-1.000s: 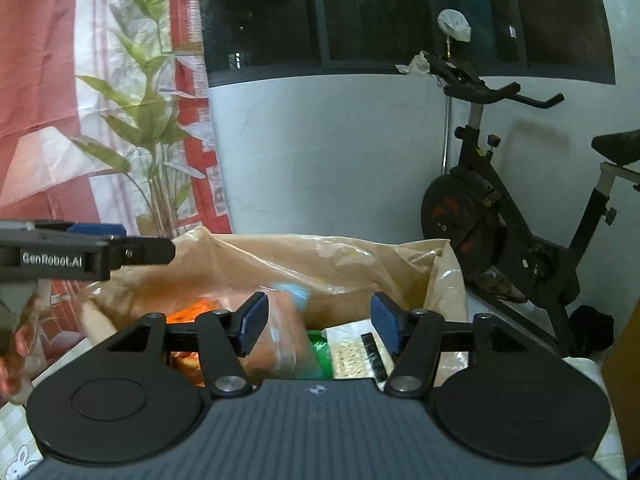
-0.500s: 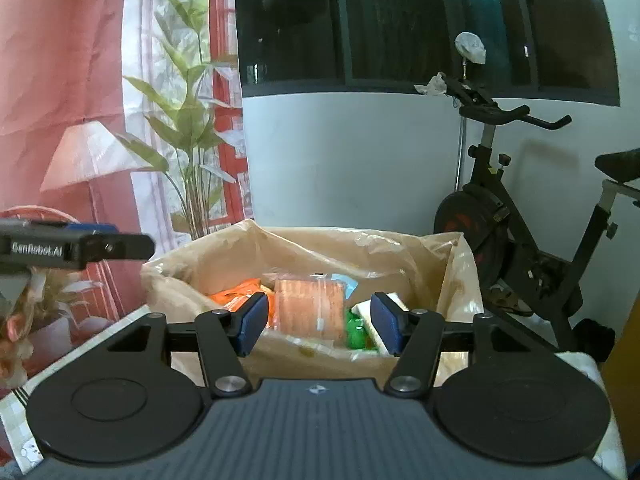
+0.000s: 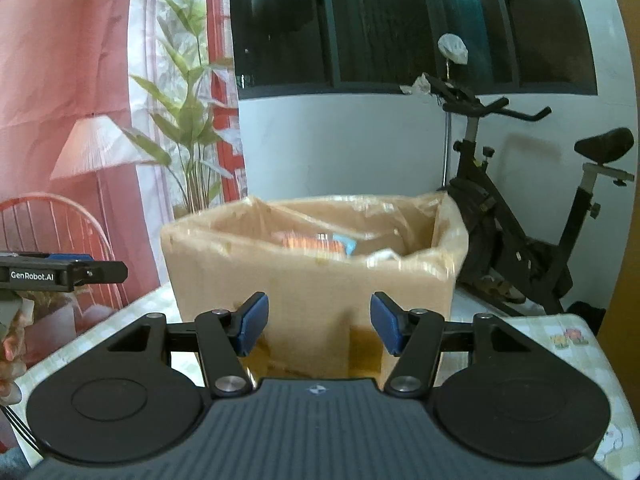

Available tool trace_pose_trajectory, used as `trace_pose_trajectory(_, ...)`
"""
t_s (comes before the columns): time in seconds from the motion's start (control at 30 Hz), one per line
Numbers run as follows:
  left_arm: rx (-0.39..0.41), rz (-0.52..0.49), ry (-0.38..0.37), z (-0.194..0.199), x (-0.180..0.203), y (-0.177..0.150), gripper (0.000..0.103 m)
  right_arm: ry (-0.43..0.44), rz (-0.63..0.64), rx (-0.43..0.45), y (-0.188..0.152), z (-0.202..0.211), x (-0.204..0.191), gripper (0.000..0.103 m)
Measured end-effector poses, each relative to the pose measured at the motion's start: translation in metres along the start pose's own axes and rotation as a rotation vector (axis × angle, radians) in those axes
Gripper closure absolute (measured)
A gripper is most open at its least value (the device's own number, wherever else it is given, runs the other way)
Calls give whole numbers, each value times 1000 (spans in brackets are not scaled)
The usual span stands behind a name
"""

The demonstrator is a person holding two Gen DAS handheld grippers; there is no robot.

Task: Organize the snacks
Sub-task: 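Move both grippers back down to the snack pile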

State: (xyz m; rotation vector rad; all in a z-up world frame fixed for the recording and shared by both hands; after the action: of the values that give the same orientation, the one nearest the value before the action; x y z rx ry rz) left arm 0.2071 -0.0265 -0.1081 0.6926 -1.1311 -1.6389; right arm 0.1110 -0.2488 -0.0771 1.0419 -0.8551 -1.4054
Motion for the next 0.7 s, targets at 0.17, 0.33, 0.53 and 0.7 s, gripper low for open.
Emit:
trace_pose_trajectory(0.17, -38, 17, 1, -3, 2, -22, 15, -8, 14, -31, -18, 0, 0, 43)
trace_pose_trajectory(0.33, -71, 29, 1, -8, 3, -38, 15, -13, 29, -62, -35, -2, 0, 43)
trace_pose_trajectory(0.53, -102, 10, 8, -11, 7, -56, 15, -17, 34, -108, -56, -4, 4, 43)
trace_pose_trajectory(0.7, -119, 0, 14, -13, 8, -65, 15, -27, 19, -140, -70, -3, 11, 43)
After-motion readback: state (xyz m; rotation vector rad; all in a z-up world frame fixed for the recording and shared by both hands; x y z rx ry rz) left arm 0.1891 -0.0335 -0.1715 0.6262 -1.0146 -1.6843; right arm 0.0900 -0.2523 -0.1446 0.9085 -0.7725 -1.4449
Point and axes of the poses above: each gripper's, at about its wrist camera, not at the fingertips, and z roughly against the way its jaws point, x to its right, y to its top, the point moved 5 cm from there along -z, roughly the way its jaws point, and after that the axes turned 2 degrees about -y, right-handed, at the moved point
